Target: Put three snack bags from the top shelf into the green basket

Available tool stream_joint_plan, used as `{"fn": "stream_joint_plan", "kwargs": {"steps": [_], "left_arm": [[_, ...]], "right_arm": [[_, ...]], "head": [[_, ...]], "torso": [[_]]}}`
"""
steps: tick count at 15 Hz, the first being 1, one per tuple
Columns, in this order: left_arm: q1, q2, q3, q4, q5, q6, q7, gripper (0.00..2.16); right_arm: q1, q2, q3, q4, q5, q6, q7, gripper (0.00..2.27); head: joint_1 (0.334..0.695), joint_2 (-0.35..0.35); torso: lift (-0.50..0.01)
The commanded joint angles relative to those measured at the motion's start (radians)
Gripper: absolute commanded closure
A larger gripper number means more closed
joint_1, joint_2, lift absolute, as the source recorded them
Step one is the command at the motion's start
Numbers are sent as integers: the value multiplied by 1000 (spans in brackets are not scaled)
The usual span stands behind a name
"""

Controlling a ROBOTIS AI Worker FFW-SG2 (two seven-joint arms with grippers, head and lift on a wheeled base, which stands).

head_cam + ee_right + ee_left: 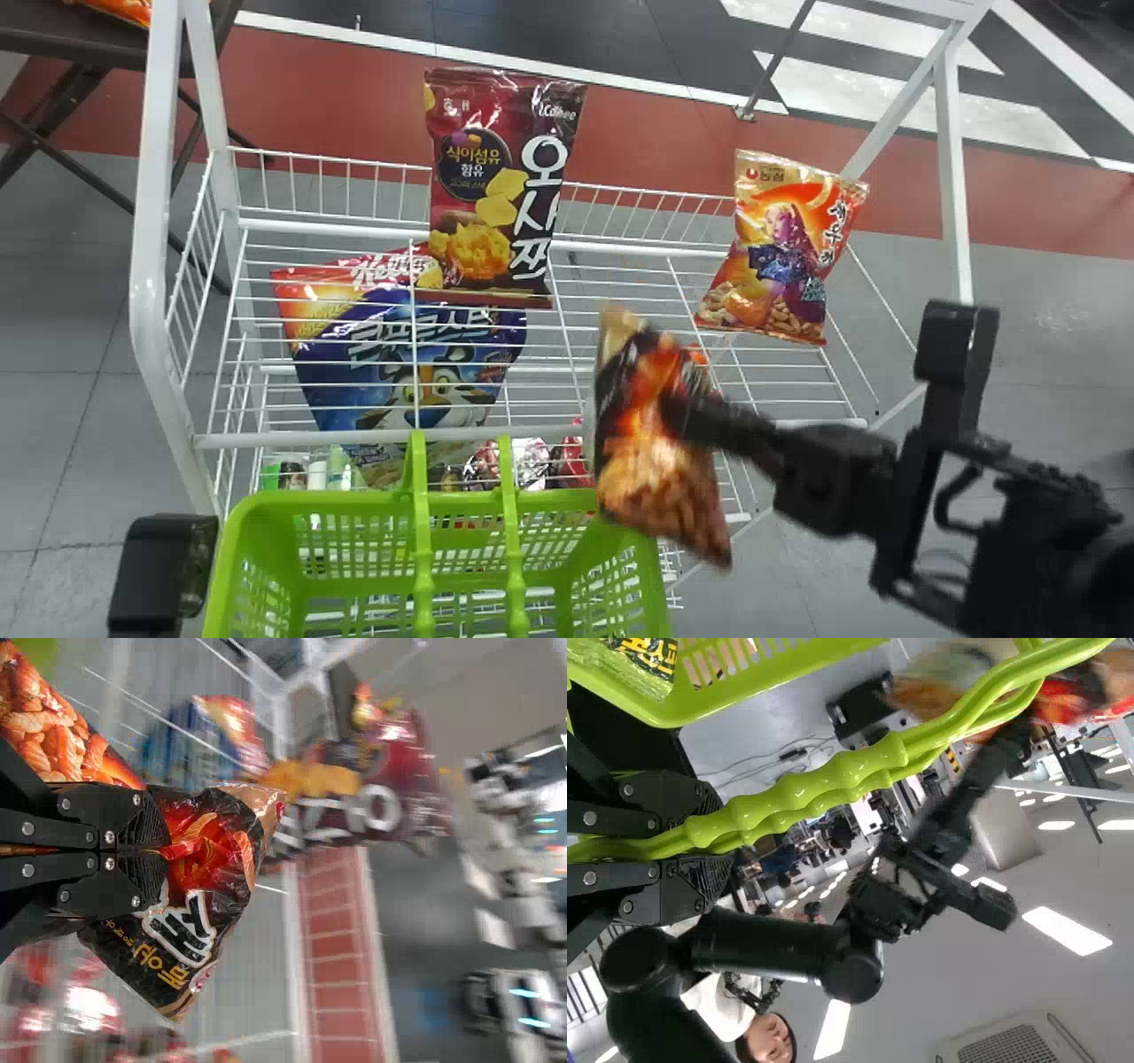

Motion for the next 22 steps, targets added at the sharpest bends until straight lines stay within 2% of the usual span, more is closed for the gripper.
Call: {"fn": "stream_joint_plan", "kwargs": {"steps": [1, 7, 9, 12, 17, 18, 20, 21, 22], "left_arm": [[0, 0, -3, 5, -1, -1, 2, 1632], [0, 0, -11, 1, -1, -1, 2, 1632], [2, 0, -12, -2, -1, -1, 2, 1632], [6, 0, -14, -4, -1, -1, -1, 1632], [6, 0, -15, -5, -3, -1, -1, 1632], [8, 0, -14, -8, -3, -1, -2, 1632], [8, 0, -15, -12, -3, -1, -2, 1632], [8, 0, -15, -10, -3, -1, -1, 1632], [8, 0, -15, -10, -3, -1, -1, 1632]], "right_arm": [[32, 8, -49, -55, -94, 154, 16, 2128], [66, 15, -67, -85, -262, 154, 36, 2125], [85, 17, -27, -78, -256, 154, 35, 2128], [101, 15, 51, -3, -186, 154, 30, 2125], [116, 11, 140, 89, 37, 154, 18, 2125], [116, -2, 162, 121, 67, 139, 10, 2125], [122, -15, 254, 165, 204, -39, -13, 2125], [125, -26, 286, 184, 238, -103, -38, 2088], [127, -31, 333, 195, 302, -158, -64, 1676]], "head": [[695, -350], [695, -350], [695, -350], [695, -350], [695, -350], [695, -350], [695, -350], [695, -350], [695, -350]], "torso": [[-45], [-45], [-45], [-45], [-45], [-45], [-45], [-45], [-45]]}}
